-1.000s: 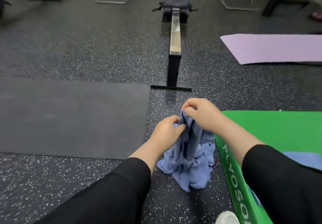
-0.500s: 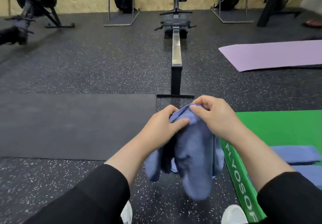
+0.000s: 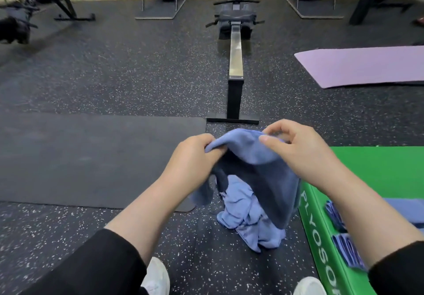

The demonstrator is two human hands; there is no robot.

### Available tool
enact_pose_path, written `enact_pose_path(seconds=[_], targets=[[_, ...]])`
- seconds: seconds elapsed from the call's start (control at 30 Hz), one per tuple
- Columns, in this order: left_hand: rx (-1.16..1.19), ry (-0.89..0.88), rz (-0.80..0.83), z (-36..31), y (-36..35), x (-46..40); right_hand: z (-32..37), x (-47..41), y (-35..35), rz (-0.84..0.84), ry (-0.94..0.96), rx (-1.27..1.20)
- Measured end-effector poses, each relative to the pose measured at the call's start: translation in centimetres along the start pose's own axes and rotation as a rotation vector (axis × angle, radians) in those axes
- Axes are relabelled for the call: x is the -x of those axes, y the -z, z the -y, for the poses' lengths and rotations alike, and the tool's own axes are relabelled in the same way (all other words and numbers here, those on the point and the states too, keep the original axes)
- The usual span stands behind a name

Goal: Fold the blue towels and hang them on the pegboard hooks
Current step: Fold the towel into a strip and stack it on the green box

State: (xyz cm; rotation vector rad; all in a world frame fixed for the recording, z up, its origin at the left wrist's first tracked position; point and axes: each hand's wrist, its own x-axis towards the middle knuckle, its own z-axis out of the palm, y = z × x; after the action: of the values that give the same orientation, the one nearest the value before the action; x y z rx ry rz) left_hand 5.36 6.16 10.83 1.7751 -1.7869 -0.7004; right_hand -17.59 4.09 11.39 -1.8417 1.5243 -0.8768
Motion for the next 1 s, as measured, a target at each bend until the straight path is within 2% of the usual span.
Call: enact_pose_path(seconds=[0.17, 0.3, 0.47, 0.57, 0.67, 0.8, 1.0], targets=[[0.100, -0.075, 0.129, -1.7, -0.9, 0.1, 0.7, -0.5, -1.2, 0.215, 0.039, -0.011], [0.054, -0.103, 0.107, -1.8, -1.3, -0.4, 0.6, -0.6, -1.5, 0.296, 0.050, -0.010], [0.058, -0.109, 0.196, -1.7, -0.6, -0.7, -0.2, -1.2, -1.0, 0.100, -0.008, 0.053], [0.068, -0.028, 0.275, -1.5, 0.0, -0.6, -0.9, -1.6, -0.6, 0.025, -0.071, 0.072], [-0.027, 0.056, 0.325, -0.8, 0.5, -0.8, -1.2, -1.7, -0.1, -0.036, -0.133, 0.044], [0.050, 0.174, 0.236, 0.6, 1.0, -0.8, -1.8, -1.5, 0.3, -0.089, -0.198, 0.059], [0.152, 0.063, -0.064, 0.3, 1.1, -0.9, -0.9, -1.1, 0.5, -0.067, -0.222, 0.018]])
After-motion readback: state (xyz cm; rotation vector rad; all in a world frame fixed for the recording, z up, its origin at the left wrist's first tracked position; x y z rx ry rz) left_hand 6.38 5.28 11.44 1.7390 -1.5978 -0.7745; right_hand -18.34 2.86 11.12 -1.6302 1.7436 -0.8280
